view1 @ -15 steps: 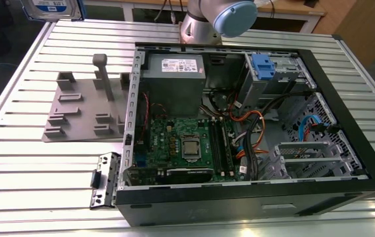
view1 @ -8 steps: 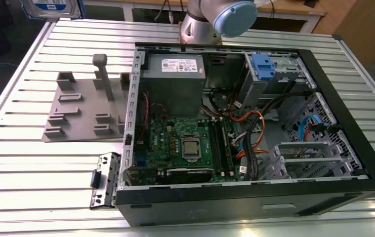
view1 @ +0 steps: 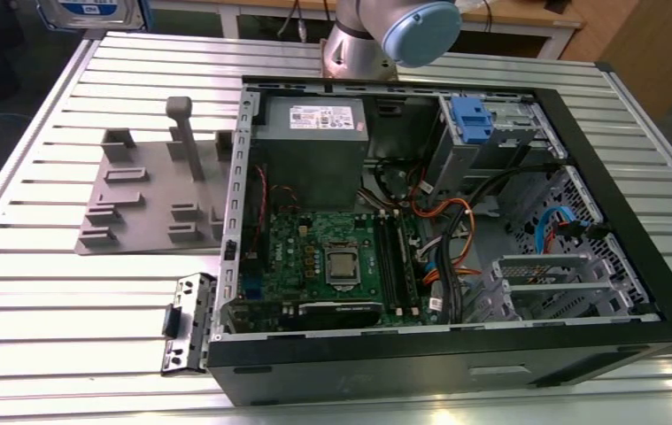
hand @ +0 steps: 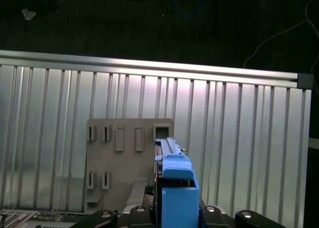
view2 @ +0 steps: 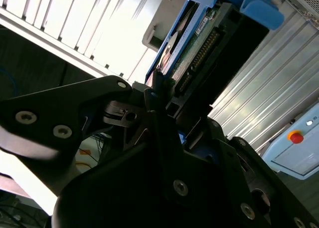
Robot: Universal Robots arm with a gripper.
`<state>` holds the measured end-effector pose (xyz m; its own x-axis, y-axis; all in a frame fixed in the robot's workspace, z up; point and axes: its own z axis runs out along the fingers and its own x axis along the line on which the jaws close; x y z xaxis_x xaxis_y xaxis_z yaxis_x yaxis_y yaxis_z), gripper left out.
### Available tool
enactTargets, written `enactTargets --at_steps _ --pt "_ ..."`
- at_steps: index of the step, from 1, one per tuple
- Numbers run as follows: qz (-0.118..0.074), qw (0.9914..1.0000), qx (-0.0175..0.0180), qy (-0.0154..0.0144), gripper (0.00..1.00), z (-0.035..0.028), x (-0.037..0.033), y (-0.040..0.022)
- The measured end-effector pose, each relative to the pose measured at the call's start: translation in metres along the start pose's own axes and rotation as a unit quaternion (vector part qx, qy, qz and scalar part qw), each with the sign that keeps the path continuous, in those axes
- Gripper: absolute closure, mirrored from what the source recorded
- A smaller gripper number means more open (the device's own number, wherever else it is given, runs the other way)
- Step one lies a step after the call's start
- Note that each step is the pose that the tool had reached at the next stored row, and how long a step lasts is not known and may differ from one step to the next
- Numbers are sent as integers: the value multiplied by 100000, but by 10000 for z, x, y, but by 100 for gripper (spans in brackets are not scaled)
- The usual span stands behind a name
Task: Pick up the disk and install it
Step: 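Pick up the disk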
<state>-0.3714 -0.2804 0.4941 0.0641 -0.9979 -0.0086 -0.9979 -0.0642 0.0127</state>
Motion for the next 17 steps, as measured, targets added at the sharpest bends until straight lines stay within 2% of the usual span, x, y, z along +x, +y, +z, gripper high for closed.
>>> enactTargets --at_steps 17 --pt "-1 100000 -4 0 64 -77 -1 1"
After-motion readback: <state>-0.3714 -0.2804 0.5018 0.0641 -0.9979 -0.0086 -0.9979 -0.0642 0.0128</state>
